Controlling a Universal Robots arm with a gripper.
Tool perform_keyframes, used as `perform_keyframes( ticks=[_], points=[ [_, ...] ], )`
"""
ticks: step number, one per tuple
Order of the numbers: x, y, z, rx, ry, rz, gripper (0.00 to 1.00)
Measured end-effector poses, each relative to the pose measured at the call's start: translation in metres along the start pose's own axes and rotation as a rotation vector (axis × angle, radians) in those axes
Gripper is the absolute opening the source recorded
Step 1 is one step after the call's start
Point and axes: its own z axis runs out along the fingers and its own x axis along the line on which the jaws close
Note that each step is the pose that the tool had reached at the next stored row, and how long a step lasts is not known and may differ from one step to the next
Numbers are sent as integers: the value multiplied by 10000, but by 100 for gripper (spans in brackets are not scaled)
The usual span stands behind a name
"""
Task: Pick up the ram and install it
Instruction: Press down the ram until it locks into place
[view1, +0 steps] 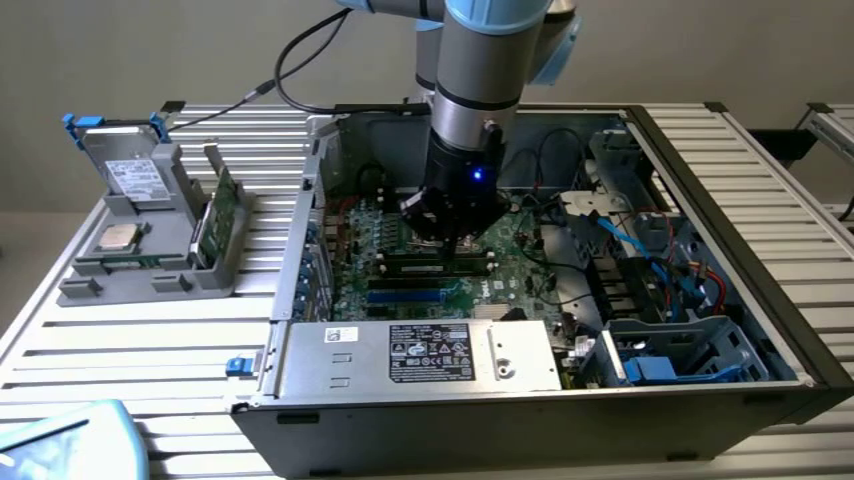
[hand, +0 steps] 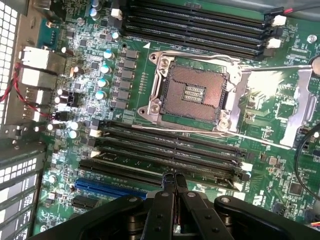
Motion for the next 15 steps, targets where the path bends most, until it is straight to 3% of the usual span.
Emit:
perform_keyframes(
  ticks=[7, 15],
  points=[
    [1, 0, 0, 40, 3, 517, 11],
    [2, 3, 0, 47, -5, 537, 11]
  ],
)
